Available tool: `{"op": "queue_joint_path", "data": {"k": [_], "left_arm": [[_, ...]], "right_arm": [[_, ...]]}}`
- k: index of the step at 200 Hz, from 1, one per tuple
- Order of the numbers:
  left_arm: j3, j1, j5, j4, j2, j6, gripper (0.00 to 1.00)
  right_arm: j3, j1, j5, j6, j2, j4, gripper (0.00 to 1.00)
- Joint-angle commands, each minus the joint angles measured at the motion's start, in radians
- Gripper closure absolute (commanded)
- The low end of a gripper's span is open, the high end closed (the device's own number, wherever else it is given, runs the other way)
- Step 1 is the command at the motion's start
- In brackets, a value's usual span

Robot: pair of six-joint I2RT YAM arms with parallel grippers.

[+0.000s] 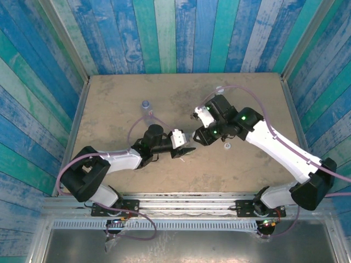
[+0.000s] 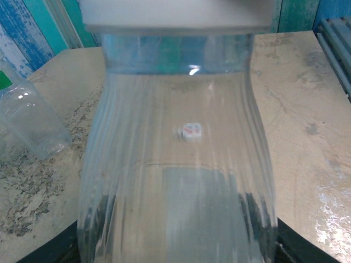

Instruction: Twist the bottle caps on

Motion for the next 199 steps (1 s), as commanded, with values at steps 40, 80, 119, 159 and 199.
{"op": "queue_joint_path", "data": {"k": [40, 80, 119, 159, 199], "left_arm": [[0.004, 0.003, 0.065, -0.081, -0.051, 0.060, 0.44], [-0.013, -0.010, 0.133, -0.170, -0.110, 0.088, 0.44], [-0.016, -0.010, 0.150, -0.180, -0.130, 0.092, 0.44], [-0.015, -0.010, 0.169, -0.181, -0.115, 0.100, 0.44], [-0.008, -0.010, 0.183, -0.183, -0.103, 0.099, 0.44]], "right_arm": [[-0.088, 0.011, -0.095, -0.685, -0.163, -0.081, 0.24], [-0.039, 0.015, -0.043, -0.922, -0.117, -0.113, 0.28], [0.044, 0.018, -0.130, -0.969, -0.011, -0.195, 0.38], [0.071, 0.019, -0.129, -0.961, 0.045, -0.191, 0.46], [0.081, 0.019, -0.133, -0.974, 0.047, -0.181, 0.50]]}}
